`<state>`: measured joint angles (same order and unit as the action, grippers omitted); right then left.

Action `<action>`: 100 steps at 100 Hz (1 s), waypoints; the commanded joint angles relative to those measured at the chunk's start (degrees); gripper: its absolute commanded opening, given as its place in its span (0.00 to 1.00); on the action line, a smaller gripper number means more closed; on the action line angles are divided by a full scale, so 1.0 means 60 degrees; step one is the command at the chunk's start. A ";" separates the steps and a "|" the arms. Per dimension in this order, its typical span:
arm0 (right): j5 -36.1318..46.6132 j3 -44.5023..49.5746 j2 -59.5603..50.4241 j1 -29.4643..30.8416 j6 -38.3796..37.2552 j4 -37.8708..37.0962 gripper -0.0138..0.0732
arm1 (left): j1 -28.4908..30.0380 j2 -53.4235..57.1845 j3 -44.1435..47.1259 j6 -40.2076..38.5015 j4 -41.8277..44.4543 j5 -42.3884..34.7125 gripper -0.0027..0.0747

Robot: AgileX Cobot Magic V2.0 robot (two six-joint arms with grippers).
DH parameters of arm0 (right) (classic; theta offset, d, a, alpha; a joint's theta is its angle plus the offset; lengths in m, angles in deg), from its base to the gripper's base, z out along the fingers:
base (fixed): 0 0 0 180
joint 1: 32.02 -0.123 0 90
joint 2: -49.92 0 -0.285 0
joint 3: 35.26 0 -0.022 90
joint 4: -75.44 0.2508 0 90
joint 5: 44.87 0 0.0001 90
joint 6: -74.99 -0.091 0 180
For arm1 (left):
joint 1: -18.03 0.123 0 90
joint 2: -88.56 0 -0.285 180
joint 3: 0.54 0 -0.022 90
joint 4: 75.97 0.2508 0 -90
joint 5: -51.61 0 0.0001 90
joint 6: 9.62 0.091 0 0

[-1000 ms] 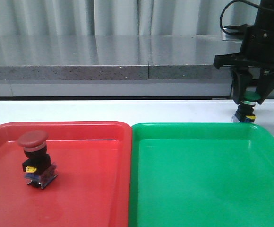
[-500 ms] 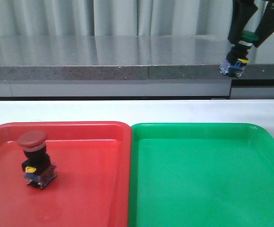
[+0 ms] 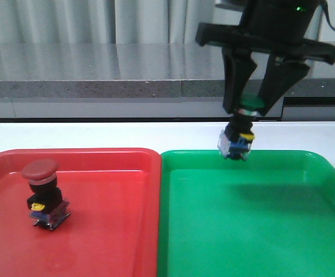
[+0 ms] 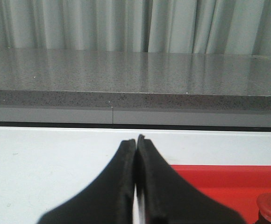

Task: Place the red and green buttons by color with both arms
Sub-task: 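Lift the green-capped button and carry it over the green tray, then lower the green-capped button into the green tray and open the right gripper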

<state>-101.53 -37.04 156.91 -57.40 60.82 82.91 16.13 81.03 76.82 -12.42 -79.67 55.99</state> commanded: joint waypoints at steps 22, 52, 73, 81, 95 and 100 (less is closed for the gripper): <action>0.1368 0.1314 -0.0452 -0.0851 -0.0206 -0.0199 0.37 | 0.0026 0.0300 0.0100 -0.0096 -0.0094 -0.0822 0.01; 0.1208 0.1440 -0.0410 -0.0851 -0.0189 -0.0530 0.42 | 0.0026 0.0300 0.0100 -0.0096 -0.0094 -0.0822 0.01; 0.1284 0.1440 -0.0410 -0.0851 -0.0189 -0.0595 0.72 | 0.0026 0.0300 0.0100 -0.0096 -0.0094 -0.0822 0.01; 0.1334 0.1440 -0.0410 -0.0851 -0.0189 -0.0595 0.74 | 0.0026 0.0300 0.0100 -0.0096 -0.0094 -0.0822 0.01; 0.1365 0.1427 -0.0543 -0.0851 -0.0189 -0.0595 0.74 | 0.0026 0.0300 0.0100 -0.0096 -0.0094 -0.0822 0.01; 0.1307 0.1427 -0.0684 -0.0851 -0.0212 -0.0595 0.74 | 0.0026 0.0300 0.0100 -0.0096 -0.0094 -0.0822 0.01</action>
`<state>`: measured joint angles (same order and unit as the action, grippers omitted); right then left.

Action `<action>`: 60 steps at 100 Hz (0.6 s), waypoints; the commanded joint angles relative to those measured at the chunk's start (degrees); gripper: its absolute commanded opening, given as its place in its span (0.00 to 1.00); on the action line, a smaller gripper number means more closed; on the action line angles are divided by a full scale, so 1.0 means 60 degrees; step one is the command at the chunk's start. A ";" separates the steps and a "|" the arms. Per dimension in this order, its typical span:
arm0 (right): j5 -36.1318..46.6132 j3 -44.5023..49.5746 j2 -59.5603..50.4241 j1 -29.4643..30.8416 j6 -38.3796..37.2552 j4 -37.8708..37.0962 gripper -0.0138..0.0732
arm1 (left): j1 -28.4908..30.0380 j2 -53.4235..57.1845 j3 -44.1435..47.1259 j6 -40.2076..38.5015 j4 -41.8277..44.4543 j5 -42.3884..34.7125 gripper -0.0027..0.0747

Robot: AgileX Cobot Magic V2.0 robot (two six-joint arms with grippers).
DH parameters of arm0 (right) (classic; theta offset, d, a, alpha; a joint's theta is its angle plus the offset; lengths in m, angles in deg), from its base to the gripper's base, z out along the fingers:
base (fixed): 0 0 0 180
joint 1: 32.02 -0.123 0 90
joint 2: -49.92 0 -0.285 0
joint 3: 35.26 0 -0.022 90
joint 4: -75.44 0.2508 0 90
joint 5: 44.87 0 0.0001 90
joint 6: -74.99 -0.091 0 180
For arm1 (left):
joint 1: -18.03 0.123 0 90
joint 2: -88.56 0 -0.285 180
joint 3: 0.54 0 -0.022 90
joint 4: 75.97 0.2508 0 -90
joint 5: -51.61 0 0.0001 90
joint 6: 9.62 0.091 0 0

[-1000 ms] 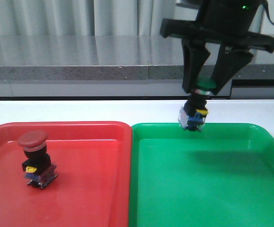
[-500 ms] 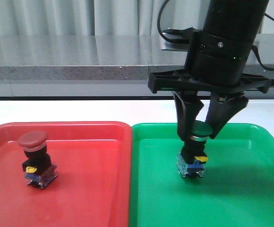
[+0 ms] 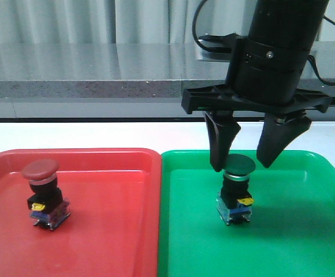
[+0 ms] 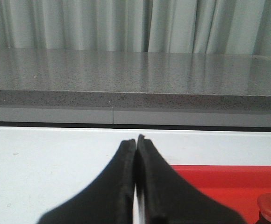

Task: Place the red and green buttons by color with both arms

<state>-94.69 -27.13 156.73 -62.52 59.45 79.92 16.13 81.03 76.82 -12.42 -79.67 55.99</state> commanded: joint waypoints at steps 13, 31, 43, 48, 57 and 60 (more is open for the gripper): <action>-0.0175 -0.0226 -0.1262 0.0004 0.0017 -0.0262 0.74 | 0.0026 0.0300 0.0100 -0.0096 -0.0094 -0.0822 0.01; -0.0517 -0.0226 -0.2640 0.0022 0.0017 -0.0799 0.73 | 0.0026 0.0300 0.0100 -0.0096 -0.0094 -0.0822 0.01; -0.0827 -0.0226 -0.3466 0.0419 -0.0003 -0.0966 0.66 | 0.0026 0.0300 0.0100 -0.0096 -0.0094 -0.0822 0.01; -0.0963 -0.0226 -0.3743 0.0720 -0.0003 -0.0977 0.62 | 0.0026 0.0300 0.0100 -0.0096 -0.0094 -0.0822 0.01; -0.1092 -0.0183 -0.4219 0.1363 -0.0003 -0.1023 0.51 | 0.0026 0.0300 0.0100 -0.0096 -0.0094 -0.0822 0.01; -0.1107 -0.0143 -0.4355 0.1559 -0.0003 -0.1083 0.47 | 0.0026 0.0300 0.0100 -0.0096 -0.0094 -0.0822 0.01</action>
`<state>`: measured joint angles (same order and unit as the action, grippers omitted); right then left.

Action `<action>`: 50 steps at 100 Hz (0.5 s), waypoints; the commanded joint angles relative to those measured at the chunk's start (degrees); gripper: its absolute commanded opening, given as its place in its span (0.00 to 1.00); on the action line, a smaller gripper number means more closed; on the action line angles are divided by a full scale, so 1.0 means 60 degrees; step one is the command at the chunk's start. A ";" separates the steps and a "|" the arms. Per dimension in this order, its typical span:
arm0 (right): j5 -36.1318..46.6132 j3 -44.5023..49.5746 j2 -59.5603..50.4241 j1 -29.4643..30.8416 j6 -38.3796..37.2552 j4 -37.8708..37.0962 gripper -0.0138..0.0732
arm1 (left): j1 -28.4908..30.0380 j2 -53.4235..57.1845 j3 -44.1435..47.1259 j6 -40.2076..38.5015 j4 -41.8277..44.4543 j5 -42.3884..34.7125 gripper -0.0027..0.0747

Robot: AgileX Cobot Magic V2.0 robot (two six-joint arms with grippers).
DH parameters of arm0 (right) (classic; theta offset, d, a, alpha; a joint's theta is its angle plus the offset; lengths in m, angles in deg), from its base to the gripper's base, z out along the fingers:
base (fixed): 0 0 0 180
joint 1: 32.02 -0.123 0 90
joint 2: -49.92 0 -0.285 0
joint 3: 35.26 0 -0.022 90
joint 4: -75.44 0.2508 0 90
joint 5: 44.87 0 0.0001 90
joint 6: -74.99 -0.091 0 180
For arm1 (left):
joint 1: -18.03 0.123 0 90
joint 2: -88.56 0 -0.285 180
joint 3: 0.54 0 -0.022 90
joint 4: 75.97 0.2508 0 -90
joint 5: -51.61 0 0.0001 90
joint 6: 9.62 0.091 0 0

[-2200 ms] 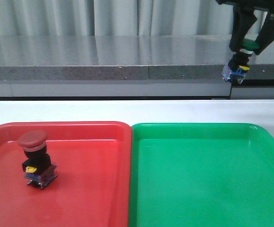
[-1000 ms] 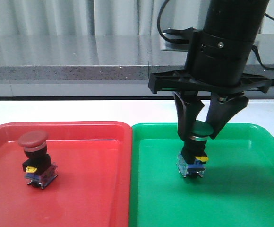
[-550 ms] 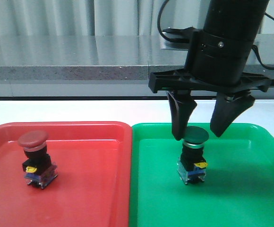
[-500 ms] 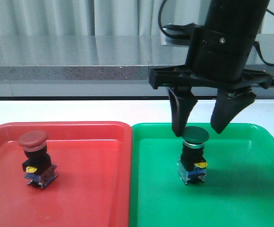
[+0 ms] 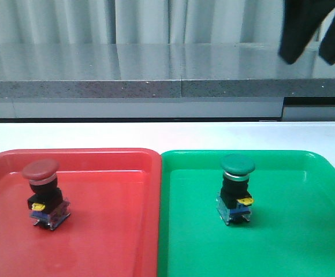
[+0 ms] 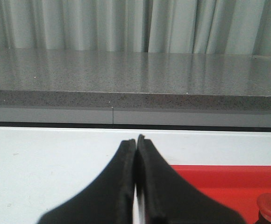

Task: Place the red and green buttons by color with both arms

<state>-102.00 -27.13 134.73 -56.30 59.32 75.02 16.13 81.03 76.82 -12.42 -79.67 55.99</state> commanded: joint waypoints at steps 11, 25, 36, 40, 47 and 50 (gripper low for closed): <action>-0.0109 -0.0100 -0.1142 0.1229 0.0018 -0.0583 0.27 | 0.0026 0.0300 0.0100 -0.0096 -0.0094 -0.0822 0.01; -0.0451 -0.0100 -0.1507 0.1949 0.0018 -0.0968 0.09 | 0.0026 0.0300 0.0100 -0.0096 -0.0094 -0.0822 0.01; -0.0634 -0.0100 -0.1744 0.2428 0.0018 -0.1107 0.09 | 0.0026 0.0300 0.0100 -0.0096 -0.0094 -0.0822 0.01; -0.0660 -0.0100 -0.1860 0.2564 0.0018 -0.1133 0.09 | 0.0026 0.0300 0.0100 -0.0096 -0.0094 -0.0822 0.01; -0.0640 0.0014 -0.2120 0.2806 0.0018 -0.1165 0.09 | 0.0026 0.0300 0.0100 -0.0096 -0.0094 -0.0822 0.01; -0.0591 0.0109 -0.2252 0.2911 0.0018 -0.1165 0.09 | 0.0026 0.0300 0.0100 -0.0096 -0.0094 -0.0822 0.01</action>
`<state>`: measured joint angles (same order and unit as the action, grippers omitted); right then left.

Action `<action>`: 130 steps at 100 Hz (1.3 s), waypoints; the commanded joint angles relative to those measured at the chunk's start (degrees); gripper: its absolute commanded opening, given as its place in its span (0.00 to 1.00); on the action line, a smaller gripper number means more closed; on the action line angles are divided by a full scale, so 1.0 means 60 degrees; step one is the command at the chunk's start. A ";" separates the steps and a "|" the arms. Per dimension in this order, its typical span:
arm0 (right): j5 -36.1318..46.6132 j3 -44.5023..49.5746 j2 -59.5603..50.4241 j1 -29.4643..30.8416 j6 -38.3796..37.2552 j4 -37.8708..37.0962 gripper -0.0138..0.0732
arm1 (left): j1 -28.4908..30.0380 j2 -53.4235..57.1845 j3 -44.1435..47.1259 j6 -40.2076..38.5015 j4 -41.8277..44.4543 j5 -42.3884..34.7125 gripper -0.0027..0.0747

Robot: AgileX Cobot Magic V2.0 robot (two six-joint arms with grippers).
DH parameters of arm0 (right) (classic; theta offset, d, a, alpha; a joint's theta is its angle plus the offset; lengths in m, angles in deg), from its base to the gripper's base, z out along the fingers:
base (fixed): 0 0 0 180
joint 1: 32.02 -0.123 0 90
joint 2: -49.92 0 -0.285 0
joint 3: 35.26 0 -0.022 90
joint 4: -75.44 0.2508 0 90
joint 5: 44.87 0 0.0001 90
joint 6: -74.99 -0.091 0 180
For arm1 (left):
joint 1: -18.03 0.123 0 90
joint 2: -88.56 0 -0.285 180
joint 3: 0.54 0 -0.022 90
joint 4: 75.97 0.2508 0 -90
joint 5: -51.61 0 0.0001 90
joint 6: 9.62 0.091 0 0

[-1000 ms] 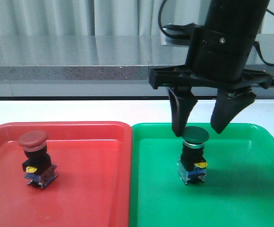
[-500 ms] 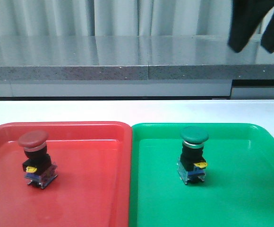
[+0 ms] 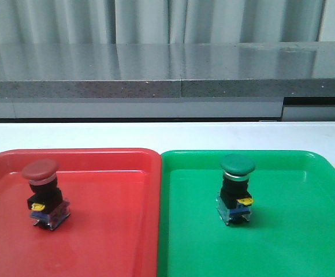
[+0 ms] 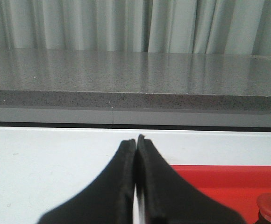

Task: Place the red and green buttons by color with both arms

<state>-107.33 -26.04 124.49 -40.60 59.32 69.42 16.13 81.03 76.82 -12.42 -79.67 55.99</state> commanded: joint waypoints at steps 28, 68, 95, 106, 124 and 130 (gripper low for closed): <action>0.1635 0.1840 -0.2440 0.0616 0.0018 -0.0224 0.09 | 0.0026 0.0300 0.0100 -0.0096 -0.0094 -0.0822 0.01; 0.5533 0.5173 -0.5723 0.0616 0.0018 -0.0657 0.09 | 0.0026 0.0300 0.0100 -0.0096 -0.0094 -0.0822 0.01; 0.5859 0.5939 -0.6648 0.0625 -0.0042 -0.0820 0.09 | 0.0026 0.0300 0.0100 -0.0096 -0.0094 -0.0822 0.01; 0.6715 0.6357 -0.7166 0.0625 -0.0042 -0.1227 0.09 | 0.0026 0.0300 0.0100 -0.0096 -0.0094 -0.0822 0.01; 0.7684 0.7332 -0.8223 0.0625 -0.0042 -0.1424 0.09 | 0.0026 0.0300 0.0100 -0.0096 -0.0094 -0.0822 0.01; 0.8049 0.7785 -0.8563 0.0625 -0.0042 -0.1551 0.09 | 0.0026 0.0300 0.0100 -0.0096 -0.0094 -0.0822 0.01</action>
<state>-66.64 19.21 74.99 -37.21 59.11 62.15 16.13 81.03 76.82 -12.42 -79.67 55.99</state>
